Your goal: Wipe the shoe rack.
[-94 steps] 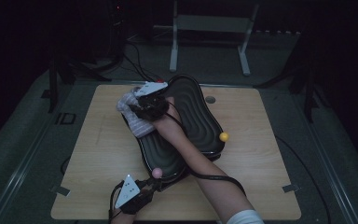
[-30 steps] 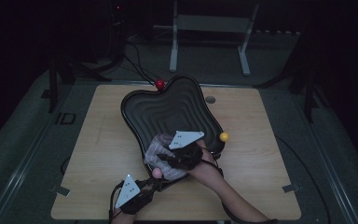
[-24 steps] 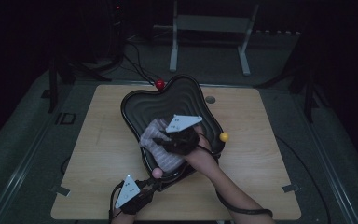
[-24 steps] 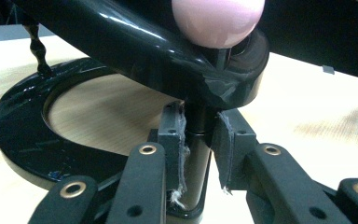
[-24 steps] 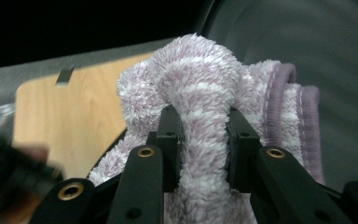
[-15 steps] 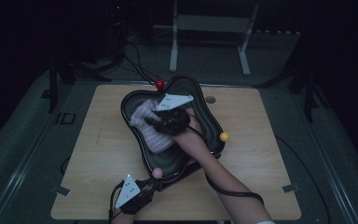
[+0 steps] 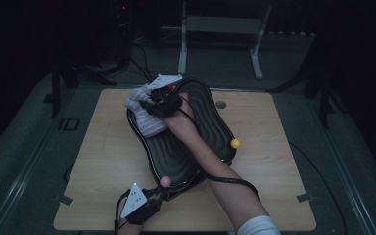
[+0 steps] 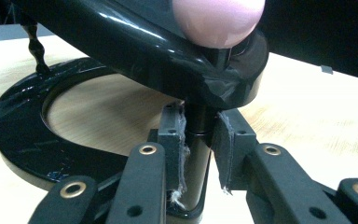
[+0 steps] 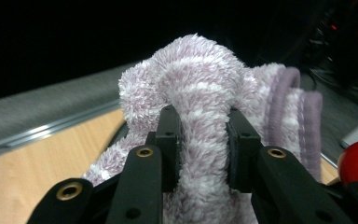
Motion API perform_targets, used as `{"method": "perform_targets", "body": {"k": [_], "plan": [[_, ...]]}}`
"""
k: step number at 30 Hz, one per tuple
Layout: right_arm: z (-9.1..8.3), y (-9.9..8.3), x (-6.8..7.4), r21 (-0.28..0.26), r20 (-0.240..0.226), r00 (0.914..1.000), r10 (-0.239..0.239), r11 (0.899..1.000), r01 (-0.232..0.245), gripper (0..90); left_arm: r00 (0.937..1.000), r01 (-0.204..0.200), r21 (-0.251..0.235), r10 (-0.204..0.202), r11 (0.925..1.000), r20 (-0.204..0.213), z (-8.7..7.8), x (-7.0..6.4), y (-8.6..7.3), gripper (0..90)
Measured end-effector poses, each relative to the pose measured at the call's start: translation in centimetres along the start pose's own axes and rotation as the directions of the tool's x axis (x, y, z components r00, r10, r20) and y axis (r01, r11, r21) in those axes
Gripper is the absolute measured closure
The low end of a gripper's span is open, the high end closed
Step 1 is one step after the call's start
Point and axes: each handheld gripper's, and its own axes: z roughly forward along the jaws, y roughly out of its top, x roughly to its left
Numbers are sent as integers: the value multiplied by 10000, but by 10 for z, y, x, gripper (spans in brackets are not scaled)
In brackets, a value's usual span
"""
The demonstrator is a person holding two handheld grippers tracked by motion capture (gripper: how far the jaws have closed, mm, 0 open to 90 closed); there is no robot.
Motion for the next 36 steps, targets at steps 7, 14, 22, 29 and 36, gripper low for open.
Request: {"method": "perform_targets", "body": {"k": [7, 14, 22, 29, 36], "plan": [[7, -18, 2, 275, 162, 9998, -73, 9996, 68, 714, 10000, 25, 6, -25, 10000, -29, 0, 0, 0, 744], [-9, -47, 14, 292, -6, 9998, -176, 9994, 176, 716, 10000, 31, -2, -31, 10000, -65, 0, 0, 0, 744], [-26, -75, 23, 205, -277, 9996, -16, 9998, 22, 716, 10000, -1, 25, 2, 10000, -70, 0, 0, 0, 744], [-41, -97, 30, 298, -511, 9987, 43, 9996, -28, 716, 9999, -4, 47, 5, 10000, -104, 0, -1, 0, 744], [-53, -114, 37, 465, -618, 9981, -19, 9989, 48, 716, 9999, -3, 33, 3, 10000, -110, 0, -1, 0, 744]]}}
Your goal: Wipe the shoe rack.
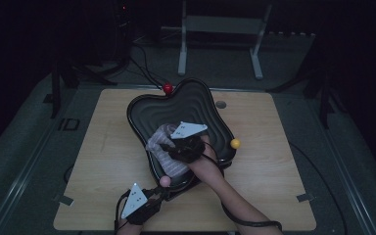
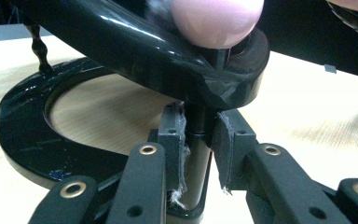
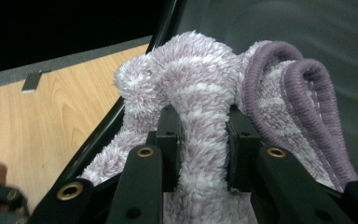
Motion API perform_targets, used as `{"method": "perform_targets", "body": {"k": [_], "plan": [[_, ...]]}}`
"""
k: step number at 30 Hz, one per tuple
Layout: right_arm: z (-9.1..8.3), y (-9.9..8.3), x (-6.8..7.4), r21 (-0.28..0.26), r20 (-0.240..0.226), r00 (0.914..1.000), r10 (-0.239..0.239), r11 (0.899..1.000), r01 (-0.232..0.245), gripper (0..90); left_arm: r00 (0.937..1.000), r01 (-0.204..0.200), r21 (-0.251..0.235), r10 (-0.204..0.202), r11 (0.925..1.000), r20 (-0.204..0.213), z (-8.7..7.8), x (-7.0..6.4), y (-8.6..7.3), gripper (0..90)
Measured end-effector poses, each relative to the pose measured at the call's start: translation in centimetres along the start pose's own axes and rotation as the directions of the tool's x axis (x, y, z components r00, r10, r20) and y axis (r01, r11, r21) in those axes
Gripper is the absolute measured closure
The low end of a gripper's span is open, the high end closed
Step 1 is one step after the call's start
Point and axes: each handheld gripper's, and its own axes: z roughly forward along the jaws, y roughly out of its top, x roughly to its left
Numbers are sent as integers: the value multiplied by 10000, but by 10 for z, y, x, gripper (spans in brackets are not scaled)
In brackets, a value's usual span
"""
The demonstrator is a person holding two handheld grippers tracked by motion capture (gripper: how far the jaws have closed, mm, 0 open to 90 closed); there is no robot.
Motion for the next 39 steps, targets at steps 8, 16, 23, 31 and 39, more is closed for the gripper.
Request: {"method": "perform_targets", "body": {"k": [8, 16, 23, 31, 39], "plan": [[-11, -19, 8, 9, -88, 9999, -107, 9999, 107, 716, 10000, -22, 12, 22, 10000, -27, 0, -1, 0, 745], [-20, -32, 13, 133, -152, 9997, -198, 9997, 200, 716, 10000, -16, 6, 16, 10000, -34, 0, 0, 0, 744], [-27, -42, 16, 243, -200, 9995, -234, 9994, 239, 716, 10000, -9, 0, 9, 10000, -33, 0, -1, 0, 744], [-31, -29, 11, 116, -393, 9991, -131, 9998, 136, 713, 10000, 34, -27, -34, 10000, 3, 0, 0, 0, 744], [-30, 21, -10, -697, 174, 9998, -92, 9975, 104, 711, 10000, 11, -15, -11, 10000, 19, 0, 0, 0, 743]]}}
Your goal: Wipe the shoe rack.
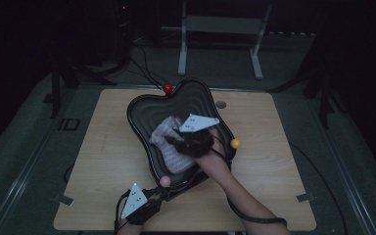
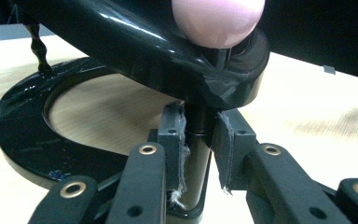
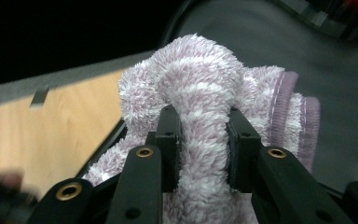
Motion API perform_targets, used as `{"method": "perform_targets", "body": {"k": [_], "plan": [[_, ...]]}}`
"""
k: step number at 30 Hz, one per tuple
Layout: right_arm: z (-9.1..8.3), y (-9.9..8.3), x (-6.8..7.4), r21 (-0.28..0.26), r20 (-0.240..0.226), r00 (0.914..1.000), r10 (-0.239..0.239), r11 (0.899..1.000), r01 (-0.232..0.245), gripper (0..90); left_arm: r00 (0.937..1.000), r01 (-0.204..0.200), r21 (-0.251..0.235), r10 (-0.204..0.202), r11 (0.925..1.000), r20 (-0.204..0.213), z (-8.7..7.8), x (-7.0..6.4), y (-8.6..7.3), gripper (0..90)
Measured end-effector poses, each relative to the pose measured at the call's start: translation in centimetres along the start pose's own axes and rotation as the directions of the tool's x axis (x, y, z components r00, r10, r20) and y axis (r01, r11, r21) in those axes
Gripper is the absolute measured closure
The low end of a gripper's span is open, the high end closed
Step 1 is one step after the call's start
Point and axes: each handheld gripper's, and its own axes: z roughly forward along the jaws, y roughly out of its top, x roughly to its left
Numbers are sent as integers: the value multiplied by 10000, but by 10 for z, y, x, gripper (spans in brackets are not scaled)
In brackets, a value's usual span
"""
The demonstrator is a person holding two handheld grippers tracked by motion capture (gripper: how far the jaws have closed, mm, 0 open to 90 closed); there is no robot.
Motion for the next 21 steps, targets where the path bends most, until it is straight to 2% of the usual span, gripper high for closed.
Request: {"method": "perform_targets", "body": {"k": [1, 3, 5, 6, 9, 10, 11, 15, 18, 21], "plan": [[0, 0, 0, 0, 0, 10000, 0, 10000, 0, 711, 10000, 7, 6, -7, 10000, 3, 0, 0, 0, 743], [8, 21, -9, -224, 222, 9997, 51, 9997, -46, 710, 10000, -11, 16, 11, 10000, 0, 0, 0, 0, 744], [12, 27, -12, -281, 242, 9997, 62, 9996, -55, 711, 10000, -12, 11, 12, 10000, 12, 0, 0, 0, 743], [21, 40, -15, -323, 371, 9993, 79, 9995, -67, 710, 10000, 9, 2, -9, 10000, 32, 0, 0, 0, 743], [24, 44, -16, -336, 405, 9992, 70, 9994, -56, 709, 10000, -3, 16, 3, 10000, 36, 0, 0, 0, 743], [38, 58, -22, -268, 576, 9983, 69, 9996, -54, 706, 10000, 7, 13, -7, 10000, 42, 0, 1, 0, 743], [42, 62, -24, -249, 594, 9982, 106, 9996, -91, 706, 10000, 4, 6, -4, 10000, 44, 0, 1, 0, 743], [55, 66, -32, -84, 786, 9967, 176, 9998, -170, 705, 10000, 26, 13, -26, 10000, 45, 0, 1, 0, 743], [72, 61, -41, 407, 1117, 9935, 198, 9989, -245, 700, 10000, 60, -2, -60, 10000, 55, -1, 1, 0, 743], [74, 57, -42, 242, 1180, 9927, 239, 9993, -269, 699, 10000, 84, -13, -84, 10000, -27, 0, 2, 0, 743]]}}
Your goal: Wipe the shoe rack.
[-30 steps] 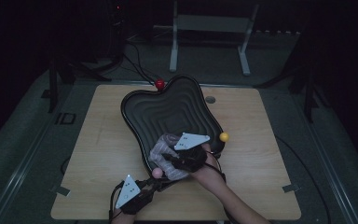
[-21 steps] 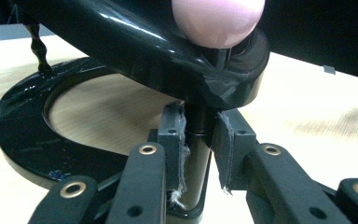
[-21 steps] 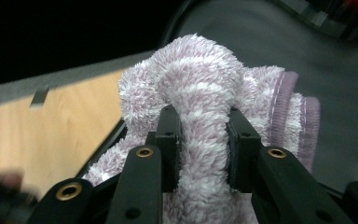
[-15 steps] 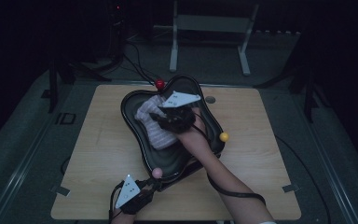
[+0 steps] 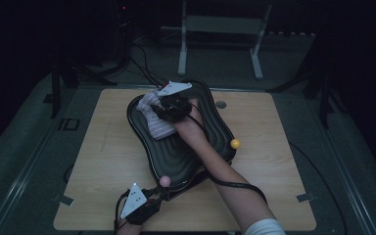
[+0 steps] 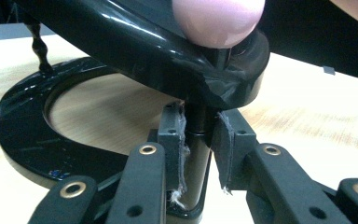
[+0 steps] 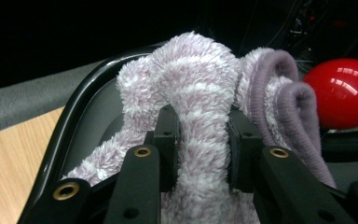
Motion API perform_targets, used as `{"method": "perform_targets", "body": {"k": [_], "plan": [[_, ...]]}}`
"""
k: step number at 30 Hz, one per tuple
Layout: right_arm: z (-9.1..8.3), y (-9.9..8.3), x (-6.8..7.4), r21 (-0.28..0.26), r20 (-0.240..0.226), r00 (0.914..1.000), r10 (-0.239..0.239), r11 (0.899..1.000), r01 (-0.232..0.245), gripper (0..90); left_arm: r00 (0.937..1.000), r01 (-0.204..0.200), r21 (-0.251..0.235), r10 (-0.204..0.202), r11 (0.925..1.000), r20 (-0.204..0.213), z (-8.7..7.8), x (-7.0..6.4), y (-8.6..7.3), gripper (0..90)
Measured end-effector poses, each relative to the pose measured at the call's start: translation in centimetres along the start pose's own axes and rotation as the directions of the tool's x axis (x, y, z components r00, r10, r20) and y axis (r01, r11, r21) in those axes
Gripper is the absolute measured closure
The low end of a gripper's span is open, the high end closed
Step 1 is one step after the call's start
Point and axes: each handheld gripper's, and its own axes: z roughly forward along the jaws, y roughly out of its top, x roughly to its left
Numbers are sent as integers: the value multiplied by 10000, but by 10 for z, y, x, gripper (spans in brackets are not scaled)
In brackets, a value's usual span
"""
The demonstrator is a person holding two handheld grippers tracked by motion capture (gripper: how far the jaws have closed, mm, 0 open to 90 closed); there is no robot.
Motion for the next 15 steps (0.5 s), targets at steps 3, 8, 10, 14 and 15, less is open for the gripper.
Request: {"method": "perform_targets", "body": {"k": [3, 8, 10, 14, 15], "plan": [[-2, -6, 1, -28, 134, 9999, -66, 10000, 67, 699, 10000, 8, -1, -8, 10000, -24, 0, 0, 0, 743], [-10, -18, 2, 109, 16, 10000, -39, 9999, 38, 700, 10000, 6, 7, -6, 10000, -24, 0, 0, 0, 743], [-16, -27, 4, 179, -11, 9999, -118, 9998, 118, 702, 10000, -12, 15, 12, 10000, -41, 0, 0, 0, 743], [-22, -37, 7, 112, -93, 9999, -75, 9999, 76, 701, 10000, -7, 23, 8, 10000, -38, 0, 0, 0, 743], [-24, -40, 8, 134, -124, 9999, -94, 9999, 96, 701, 10000, -28, 33, 29, 10000, -43, 0, 0, 0, 743]]}}
